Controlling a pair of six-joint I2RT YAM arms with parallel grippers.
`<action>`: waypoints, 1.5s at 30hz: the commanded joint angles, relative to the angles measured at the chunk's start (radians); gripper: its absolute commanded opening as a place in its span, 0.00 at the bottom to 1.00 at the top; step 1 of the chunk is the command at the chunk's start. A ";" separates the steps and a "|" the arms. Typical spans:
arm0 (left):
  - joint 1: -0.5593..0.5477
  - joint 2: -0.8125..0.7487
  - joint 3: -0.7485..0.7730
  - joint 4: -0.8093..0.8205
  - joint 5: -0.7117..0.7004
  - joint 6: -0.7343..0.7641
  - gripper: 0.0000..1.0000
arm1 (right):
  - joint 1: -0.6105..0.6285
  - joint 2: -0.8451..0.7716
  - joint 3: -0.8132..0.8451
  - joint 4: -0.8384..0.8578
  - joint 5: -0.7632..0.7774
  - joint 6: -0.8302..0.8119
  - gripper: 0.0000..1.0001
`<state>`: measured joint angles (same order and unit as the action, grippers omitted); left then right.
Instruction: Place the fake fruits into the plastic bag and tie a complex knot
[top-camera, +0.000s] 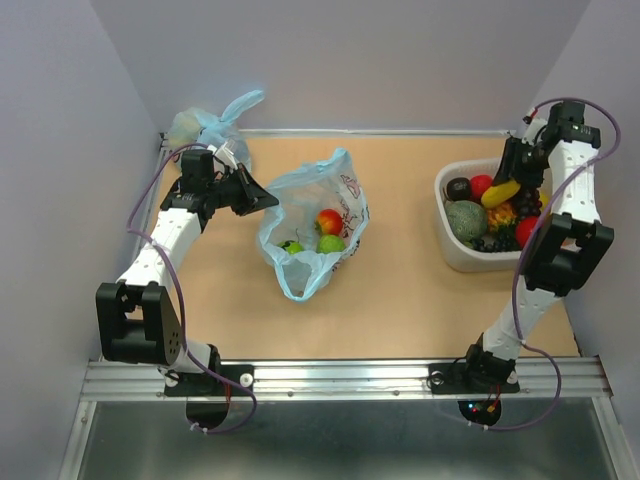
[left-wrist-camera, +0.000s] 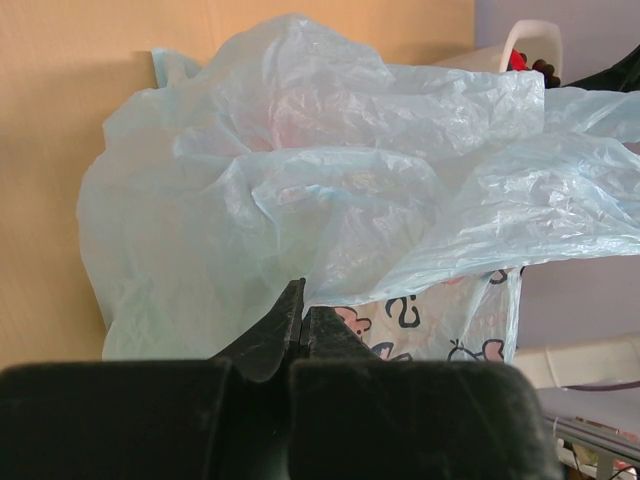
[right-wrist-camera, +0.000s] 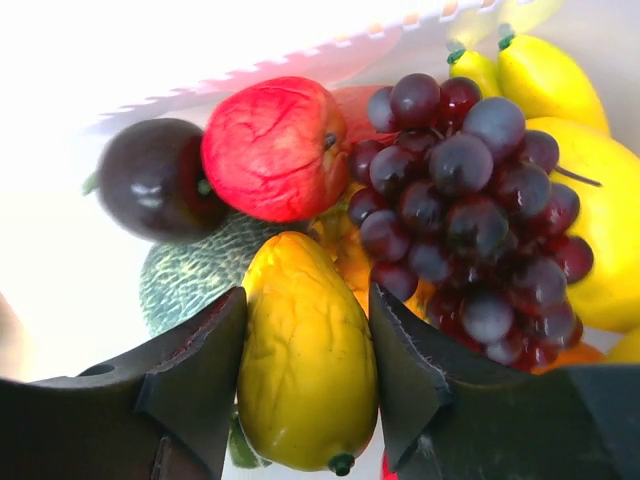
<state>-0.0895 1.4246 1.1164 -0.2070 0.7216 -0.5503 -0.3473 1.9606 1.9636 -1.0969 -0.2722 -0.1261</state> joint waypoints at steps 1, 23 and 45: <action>0.005 -0.021 0.023 0.006 0.010 0.023 0.00 | -0.007 -0.135 0.040 -0.021 -0.062 -0.020 0.35; 0.005 -0.033 0.010 0.006 -0.001 0.027 0.00 | 0.780 -0.184 0.150 0.229 -0.449 0.178 0.40; 0.005 0.000 0.037 0.003 0.009 0.035 0.00 | 0.751 -0.439 -0.147 0.174 -0.033 0.005 1.00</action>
<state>-0.0895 1.4258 1.1168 -0.2157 0.7132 -0.5358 0.5243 1.6512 1.8992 -0.9188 -0.3843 -0.0937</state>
